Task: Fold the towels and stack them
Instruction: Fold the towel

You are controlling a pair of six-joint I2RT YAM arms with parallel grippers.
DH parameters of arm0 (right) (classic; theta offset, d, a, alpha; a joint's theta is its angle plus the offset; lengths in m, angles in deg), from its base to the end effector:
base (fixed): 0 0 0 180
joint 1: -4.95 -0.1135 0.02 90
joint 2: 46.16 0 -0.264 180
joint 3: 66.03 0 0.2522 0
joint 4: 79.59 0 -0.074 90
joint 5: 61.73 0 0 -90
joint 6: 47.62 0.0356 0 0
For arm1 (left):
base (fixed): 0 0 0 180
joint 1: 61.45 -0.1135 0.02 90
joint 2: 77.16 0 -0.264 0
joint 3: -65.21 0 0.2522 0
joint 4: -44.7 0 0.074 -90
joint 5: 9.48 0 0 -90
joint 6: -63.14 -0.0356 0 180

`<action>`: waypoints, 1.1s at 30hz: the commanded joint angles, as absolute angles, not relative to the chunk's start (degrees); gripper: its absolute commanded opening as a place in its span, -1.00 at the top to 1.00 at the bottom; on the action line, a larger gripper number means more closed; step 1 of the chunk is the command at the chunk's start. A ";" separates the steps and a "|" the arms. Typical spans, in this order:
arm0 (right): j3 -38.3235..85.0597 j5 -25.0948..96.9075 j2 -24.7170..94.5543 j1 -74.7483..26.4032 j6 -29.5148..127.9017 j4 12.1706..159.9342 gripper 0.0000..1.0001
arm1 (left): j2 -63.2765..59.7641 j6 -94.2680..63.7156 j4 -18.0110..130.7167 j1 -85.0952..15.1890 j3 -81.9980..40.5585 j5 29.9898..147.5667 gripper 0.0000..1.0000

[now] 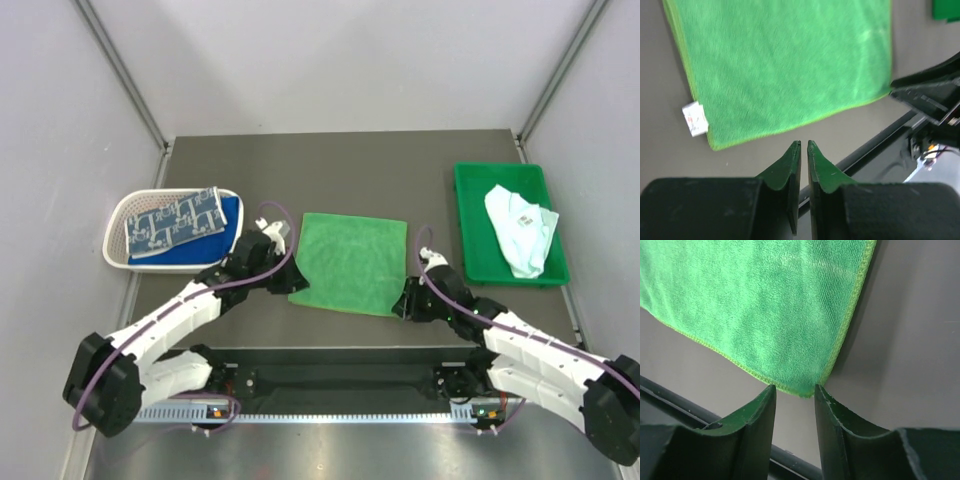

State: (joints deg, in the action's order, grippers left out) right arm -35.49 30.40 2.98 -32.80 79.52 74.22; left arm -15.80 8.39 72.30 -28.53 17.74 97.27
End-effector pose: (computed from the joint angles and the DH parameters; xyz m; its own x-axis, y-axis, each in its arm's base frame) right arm 0.1289 0.1015 0.1555 -0.8260 0.1235 -0.5499 -0.1680 0.8774 0.4494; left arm 0.1785 -0.1278 0.2130 -0.8591 -0.1022 -0.5015 0.2520 0.7684 -0.5882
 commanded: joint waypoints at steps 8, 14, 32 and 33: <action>-17.24 19.30 9.18 -31.18 76.40 70.29 0.19 | 2.33 5.94 68.48 -29.46 1.29 77.29 0.53; -2.99 20.09 32.11 -20.46 70.24 74.43 0.30 | 22.90 0.31 69.00 -33.93 -15.59 72.00 0.36; 10.31 18.16 57.72 -13.50 65.76 77.95 0.21 | 41.75 -6.90 74.45 -39.13 -32.75 78.67 0.24; 10.31 18.07 58.16 -13.24 65.76 78.12 0.21 | 41.75 -6.99 74.37 -39.13 -32.58 78.41 0.24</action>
State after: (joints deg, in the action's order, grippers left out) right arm 8.03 19.12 56.47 -14.36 66.54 76.21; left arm 41.16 -5.62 74.10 -38.75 -31.05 78.15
